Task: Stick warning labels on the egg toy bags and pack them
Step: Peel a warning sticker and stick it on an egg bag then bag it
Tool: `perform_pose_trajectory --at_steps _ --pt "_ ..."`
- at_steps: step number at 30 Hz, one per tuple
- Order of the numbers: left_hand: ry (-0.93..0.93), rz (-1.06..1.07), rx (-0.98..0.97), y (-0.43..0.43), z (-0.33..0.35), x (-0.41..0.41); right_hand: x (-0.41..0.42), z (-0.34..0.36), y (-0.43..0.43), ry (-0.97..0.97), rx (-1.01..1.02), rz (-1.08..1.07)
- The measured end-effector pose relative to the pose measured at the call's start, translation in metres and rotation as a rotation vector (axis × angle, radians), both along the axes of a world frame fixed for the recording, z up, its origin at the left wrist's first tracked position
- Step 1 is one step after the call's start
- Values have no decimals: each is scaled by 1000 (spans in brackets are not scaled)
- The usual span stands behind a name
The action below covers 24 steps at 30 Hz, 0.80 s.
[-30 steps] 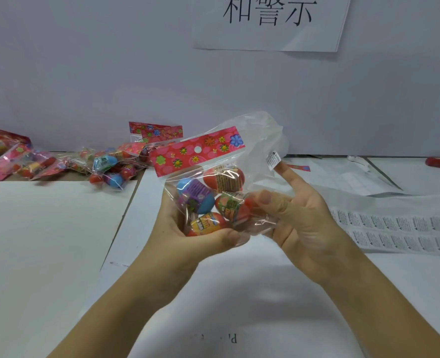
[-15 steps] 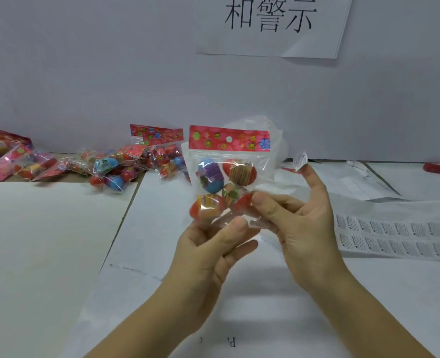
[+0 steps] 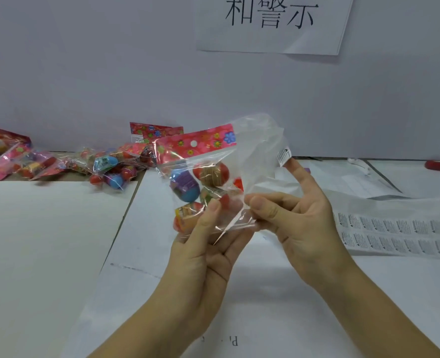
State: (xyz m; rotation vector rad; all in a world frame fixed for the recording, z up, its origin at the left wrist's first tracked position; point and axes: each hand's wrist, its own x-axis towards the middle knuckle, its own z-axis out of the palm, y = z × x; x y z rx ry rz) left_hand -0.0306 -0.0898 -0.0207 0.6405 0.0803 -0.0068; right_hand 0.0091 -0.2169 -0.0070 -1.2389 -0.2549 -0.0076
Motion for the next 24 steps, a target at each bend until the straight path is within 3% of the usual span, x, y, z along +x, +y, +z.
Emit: perform_pose_trajectory --at_steps 6,9,12,16,24 --pt "55 98 -42 4 -1 6 -1 2 -4 -134 -38 -221" --pt "60 137 -18 9 -3 10 4 11 -13 -3 70 -15" --pt "14 169 75 12 -6 13 1 9 -10 124 -1 213" --pt "-61 171 230 14 -9 14 -4 4 -4 182 -100 250" --pt "-142 67 276 8 -14 11 -5 4 -3 227 -97 232"
